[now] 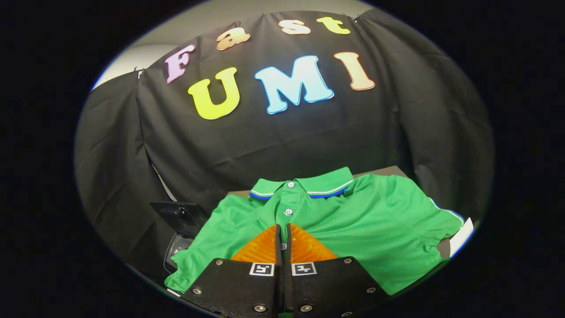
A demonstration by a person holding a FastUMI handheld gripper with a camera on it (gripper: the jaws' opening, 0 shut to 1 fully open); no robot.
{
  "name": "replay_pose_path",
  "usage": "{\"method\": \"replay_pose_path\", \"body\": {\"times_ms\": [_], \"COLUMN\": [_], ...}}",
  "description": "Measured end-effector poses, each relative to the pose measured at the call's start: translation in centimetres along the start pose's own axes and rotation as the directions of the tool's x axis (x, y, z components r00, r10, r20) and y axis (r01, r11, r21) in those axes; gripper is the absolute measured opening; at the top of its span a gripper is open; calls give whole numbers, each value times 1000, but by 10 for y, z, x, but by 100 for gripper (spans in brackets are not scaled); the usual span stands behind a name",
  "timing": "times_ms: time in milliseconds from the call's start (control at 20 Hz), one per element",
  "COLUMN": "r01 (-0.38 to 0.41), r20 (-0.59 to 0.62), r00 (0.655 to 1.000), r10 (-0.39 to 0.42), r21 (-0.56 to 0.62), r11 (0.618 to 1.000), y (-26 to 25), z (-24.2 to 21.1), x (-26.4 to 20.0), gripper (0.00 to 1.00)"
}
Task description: Put the clothes into the washing machine and then close the washing machine lid.
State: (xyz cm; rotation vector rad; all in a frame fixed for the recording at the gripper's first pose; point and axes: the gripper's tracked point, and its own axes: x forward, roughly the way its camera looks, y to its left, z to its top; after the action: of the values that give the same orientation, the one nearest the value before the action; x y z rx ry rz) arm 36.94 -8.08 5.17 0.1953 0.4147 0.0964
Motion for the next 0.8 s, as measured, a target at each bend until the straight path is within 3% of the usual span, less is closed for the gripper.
{"method": "replay_pose_path", "body": {"times_ms": [400,800], "r01": [-104,-188], "r20": [166,209], "r00": [981,959], "r10": [101,191], "r21": [5,-37], "r11": [995,981], "y": [65,158], "z": [42,45], "x": [-30,-39], "gripper": [0,0]}}
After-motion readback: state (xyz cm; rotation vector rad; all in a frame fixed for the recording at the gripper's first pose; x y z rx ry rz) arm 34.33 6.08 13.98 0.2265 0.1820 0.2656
